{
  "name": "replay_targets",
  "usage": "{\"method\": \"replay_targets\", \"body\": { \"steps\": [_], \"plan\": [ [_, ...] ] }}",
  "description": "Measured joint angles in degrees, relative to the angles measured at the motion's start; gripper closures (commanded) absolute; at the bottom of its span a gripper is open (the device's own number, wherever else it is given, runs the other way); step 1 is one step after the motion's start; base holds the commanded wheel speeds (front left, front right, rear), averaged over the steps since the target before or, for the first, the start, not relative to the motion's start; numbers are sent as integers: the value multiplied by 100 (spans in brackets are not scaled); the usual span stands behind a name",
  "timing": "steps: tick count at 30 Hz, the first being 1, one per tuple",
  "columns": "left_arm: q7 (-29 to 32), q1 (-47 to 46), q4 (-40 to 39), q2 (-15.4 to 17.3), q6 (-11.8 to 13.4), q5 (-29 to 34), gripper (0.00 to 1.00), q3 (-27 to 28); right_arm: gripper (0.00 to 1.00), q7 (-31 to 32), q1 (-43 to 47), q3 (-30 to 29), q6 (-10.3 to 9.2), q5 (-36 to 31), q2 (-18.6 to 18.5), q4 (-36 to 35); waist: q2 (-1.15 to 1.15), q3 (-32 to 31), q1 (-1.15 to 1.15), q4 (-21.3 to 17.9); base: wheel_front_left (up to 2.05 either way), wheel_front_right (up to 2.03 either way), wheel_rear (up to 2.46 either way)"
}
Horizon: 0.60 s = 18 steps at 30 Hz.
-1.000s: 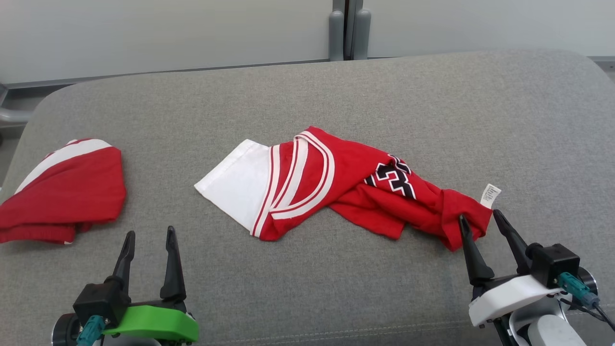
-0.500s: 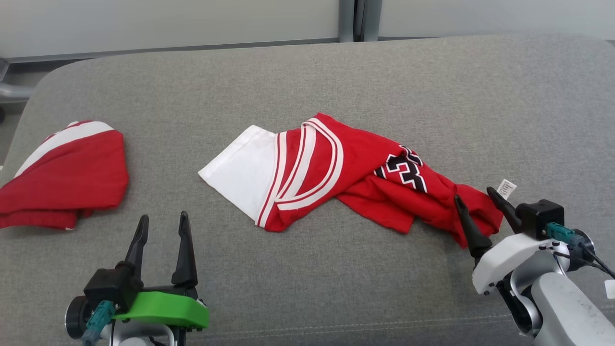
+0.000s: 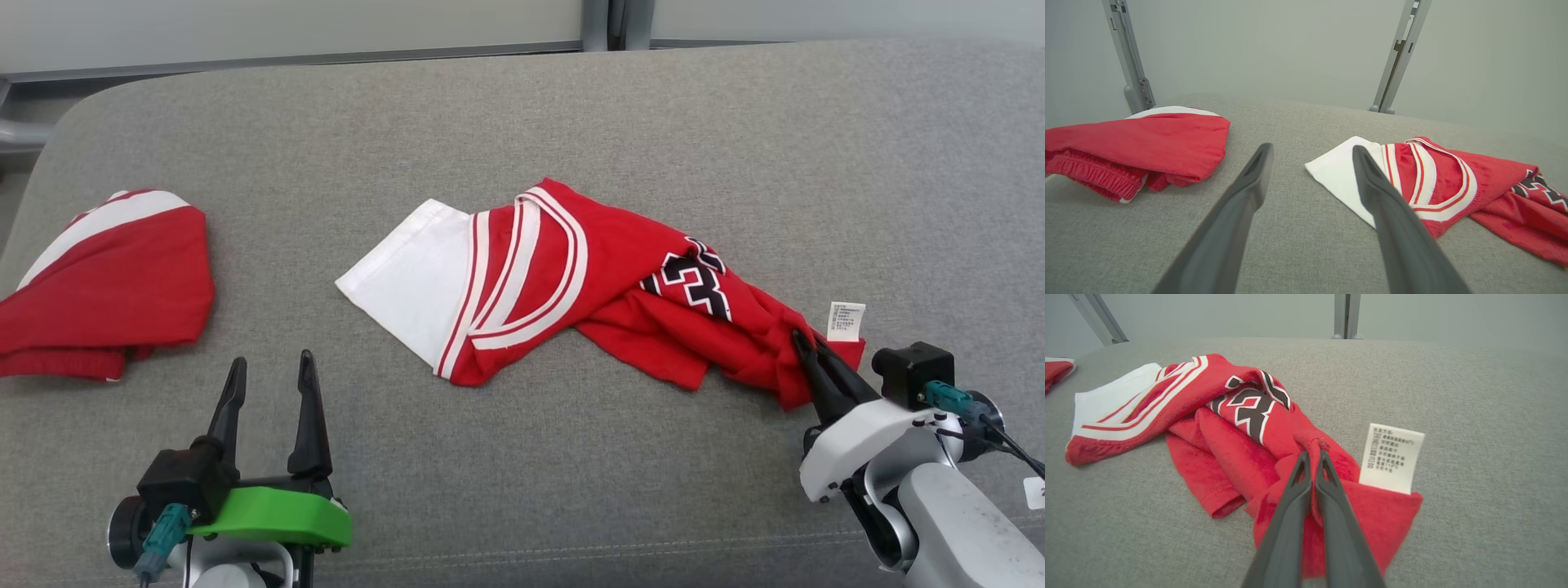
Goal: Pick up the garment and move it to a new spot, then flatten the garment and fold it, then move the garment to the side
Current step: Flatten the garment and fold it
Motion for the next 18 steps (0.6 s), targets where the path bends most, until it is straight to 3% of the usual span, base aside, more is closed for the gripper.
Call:
{"method": "replay_targets", "body": {
  "steps": [9, 18],
  "plan": [
    [-7, -54, -48, 20, -20, 65, 0, 68, 100, -381, 290, -51, 0, -514, -30, -851, 0, 85, 0, -222, 0, 0, 0],
    [-13, -113, -114, 34, -20, 89, 0, 97, 100, -415, 1027, 55, 1, -1308, -392, -1866, 0, 187, 0, -378, 0, 0, 0]
  ]
}}
